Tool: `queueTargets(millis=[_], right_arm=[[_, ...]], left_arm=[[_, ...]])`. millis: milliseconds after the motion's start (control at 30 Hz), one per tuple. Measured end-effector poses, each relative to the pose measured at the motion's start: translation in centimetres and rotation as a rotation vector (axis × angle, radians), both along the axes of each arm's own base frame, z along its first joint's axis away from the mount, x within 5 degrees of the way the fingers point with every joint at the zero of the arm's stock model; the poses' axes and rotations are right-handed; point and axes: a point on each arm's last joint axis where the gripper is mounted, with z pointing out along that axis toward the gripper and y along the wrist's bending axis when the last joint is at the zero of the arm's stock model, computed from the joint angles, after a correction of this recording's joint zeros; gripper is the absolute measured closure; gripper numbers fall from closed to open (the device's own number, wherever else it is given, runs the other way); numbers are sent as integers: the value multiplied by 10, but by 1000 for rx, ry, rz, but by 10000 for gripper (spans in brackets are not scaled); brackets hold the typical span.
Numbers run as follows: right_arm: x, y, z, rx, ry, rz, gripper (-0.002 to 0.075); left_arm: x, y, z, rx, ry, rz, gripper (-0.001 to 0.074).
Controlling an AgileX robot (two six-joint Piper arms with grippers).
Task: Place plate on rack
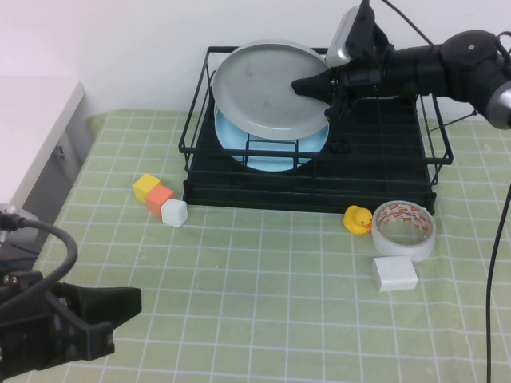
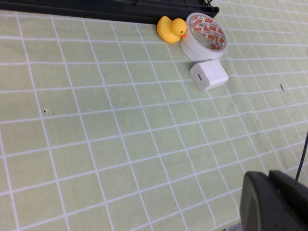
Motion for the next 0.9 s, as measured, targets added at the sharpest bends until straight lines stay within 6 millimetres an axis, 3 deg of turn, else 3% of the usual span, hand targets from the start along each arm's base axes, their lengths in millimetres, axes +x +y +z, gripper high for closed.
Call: queueTargets(millis=[233, 400, 500, 600, 733, 900], right_arm=[[-2, 1, 0, 13, 35, 10, 548], [-2, 1, -1, 26, 62, -1, 322], [-2, 1, -1, 43, 97, -12, 274], [-4, -2, 4, 52, 133, -2, 282], [-11, -14, 30, 71, 197, 4, 345], [-38, -41, 87, 30, 274, 55, 543]], left_arm=[[0, 0, 0, 0, 0, 0, 736], [-1, 0, -1, 15, 2, -9, 736], [-1, 1, -3, 42, 3, -21, 736], [-2, 2, -4, 61, 2, -25, 736], [-4, 2, -3, 74, -6, -33, 736], [-23, 5, 2, 102, -57, -47, 736]])
